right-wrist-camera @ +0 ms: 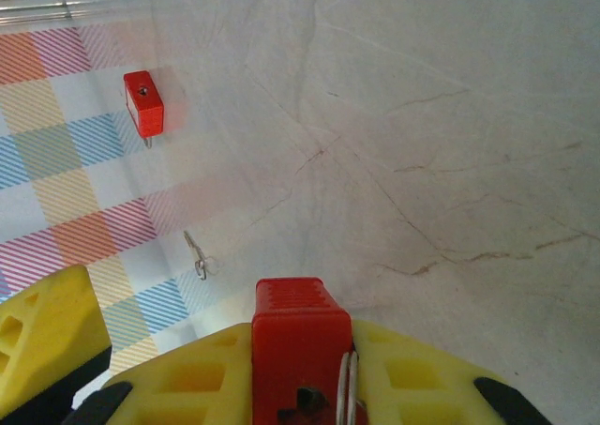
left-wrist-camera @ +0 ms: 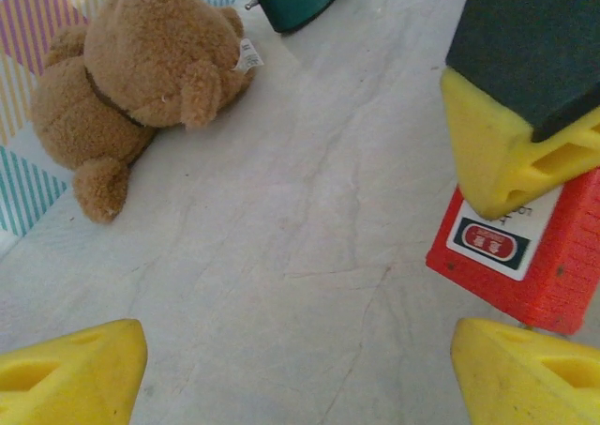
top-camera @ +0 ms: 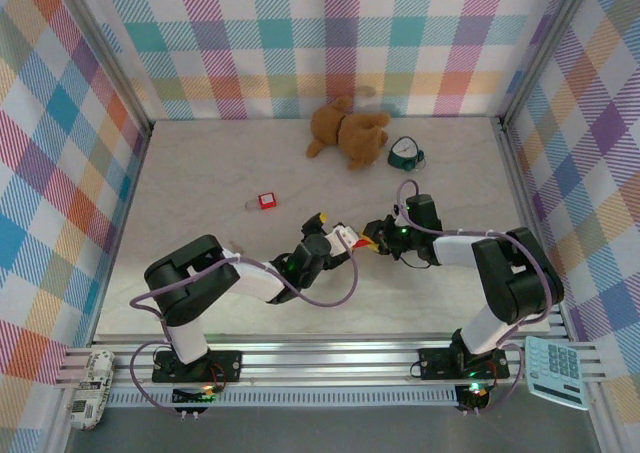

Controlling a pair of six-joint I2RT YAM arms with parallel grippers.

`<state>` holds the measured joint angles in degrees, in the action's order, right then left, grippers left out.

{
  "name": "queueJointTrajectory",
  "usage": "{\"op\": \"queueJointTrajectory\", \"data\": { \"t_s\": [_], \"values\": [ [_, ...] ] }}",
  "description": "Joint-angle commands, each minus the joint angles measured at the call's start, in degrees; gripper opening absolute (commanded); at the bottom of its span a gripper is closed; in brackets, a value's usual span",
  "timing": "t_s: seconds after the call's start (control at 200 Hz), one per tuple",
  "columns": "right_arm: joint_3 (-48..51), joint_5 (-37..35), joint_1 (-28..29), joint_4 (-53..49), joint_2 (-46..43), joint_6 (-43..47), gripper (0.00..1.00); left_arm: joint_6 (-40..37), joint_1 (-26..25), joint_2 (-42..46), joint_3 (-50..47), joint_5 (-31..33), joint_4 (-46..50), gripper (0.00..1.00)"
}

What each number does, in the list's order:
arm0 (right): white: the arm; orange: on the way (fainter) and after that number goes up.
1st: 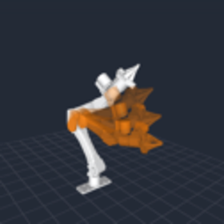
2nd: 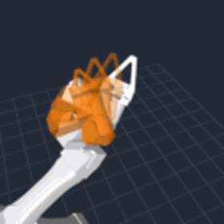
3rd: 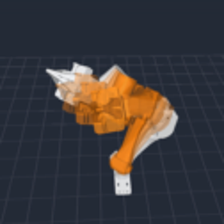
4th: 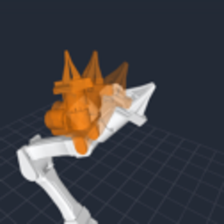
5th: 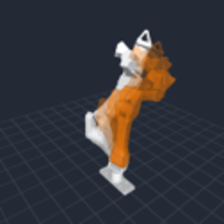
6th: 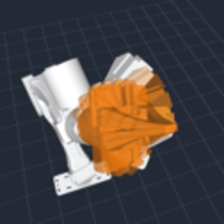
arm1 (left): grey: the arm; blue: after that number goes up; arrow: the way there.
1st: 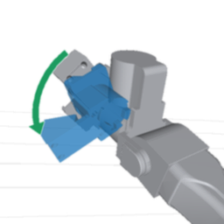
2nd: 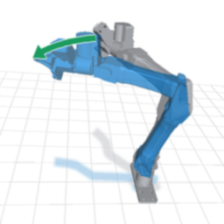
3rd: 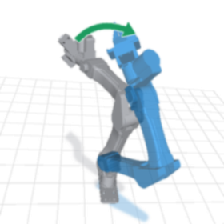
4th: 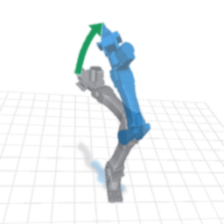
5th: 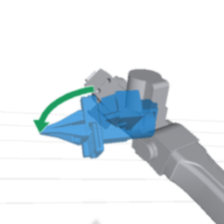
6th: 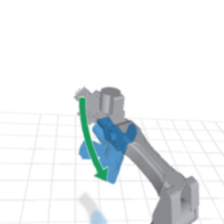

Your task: Unlock with the key

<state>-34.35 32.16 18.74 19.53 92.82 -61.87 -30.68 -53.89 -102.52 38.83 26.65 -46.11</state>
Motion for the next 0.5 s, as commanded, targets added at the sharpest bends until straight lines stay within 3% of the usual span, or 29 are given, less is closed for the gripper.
{"op": "queueJointTrajectory", "data": {
  "t_s": [0.0,0.35,0.445,0.495],
  "values": [
    [0.3,-4.0,-0.9,-3.3,3.1,4.2,0.18,1.5,2.0,-1.7,2.0,-0.3,-2.6,0.83],
    [0.8,-3.5,-1.8,-0.1,5.4,6.8,0.22,2.4,3.7,-6.4,5.2,-3.1,-1.8,0.82],
    [0.9,-3.8,-1.8,0.0,5.7,7.6,0.27,3.0,3.8,-6.0,5.2,-3.5,-1.5,0.82],
    [0.8,-4.5,-1.8,-1.4,5.1,8.6,0.36,3.0,3.8,-5.4,5.0,-3.5,-1.1,0.82]
  ]
}}
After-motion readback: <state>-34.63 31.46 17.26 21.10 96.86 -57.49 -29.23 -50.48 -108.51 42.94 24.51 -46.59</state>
